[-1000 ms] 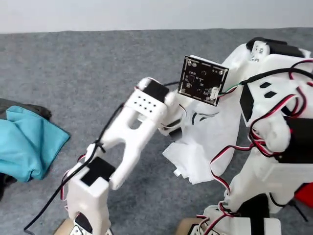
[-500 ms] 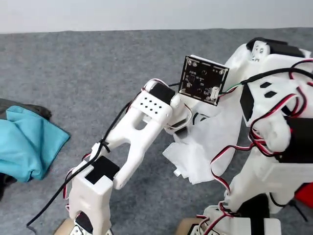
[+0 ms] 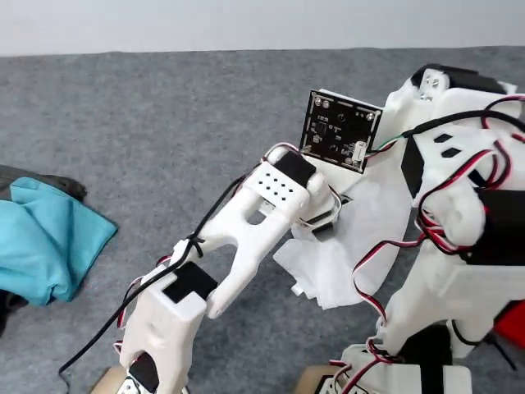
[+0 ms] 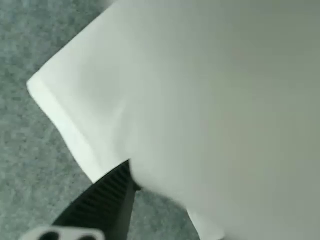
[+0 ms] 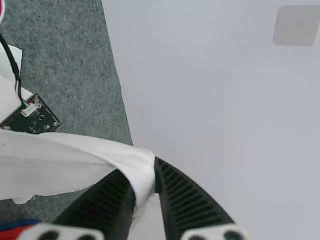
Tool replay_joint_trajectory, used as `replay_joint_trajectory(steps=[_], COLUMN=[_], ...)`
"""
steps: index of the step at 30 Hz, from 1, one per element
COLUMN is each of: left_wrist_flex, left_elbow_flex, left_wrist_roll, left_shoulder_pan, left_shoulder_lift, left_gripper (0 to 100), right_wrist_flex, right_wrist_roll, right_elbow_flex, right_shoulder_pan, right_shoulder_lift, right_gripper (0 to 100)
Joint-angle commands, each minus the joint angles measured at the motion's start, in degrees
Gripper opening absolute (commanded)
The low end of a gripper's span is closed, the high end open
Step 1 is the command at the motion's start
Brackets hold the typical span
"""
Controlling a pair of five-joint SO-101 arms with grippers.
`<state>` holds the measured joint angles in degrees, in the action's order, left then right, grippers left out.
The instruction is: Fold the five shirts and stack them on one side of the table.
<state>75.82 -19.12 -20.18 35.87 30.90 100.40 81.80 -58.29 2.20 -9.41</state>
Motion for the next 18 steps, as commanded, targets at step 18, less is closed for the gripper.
replay_joint_trajectory(steps=[18], left_wrist_flex=[20.7], left_elbow_flex=[-22.0], left_wrist_roll=[0.4], left_shoulder_pan=[-7.0], left_shoulder_lift=[-0.1], left_gripper=[1], right_wrist_flex=[0.0], right_wrist_roll=[0.3], right_elbow_flex=[-0.2], right_shoulder_pan=[-6.4], right_shoulder_lift=[1.0], right_gripper=[1.0])
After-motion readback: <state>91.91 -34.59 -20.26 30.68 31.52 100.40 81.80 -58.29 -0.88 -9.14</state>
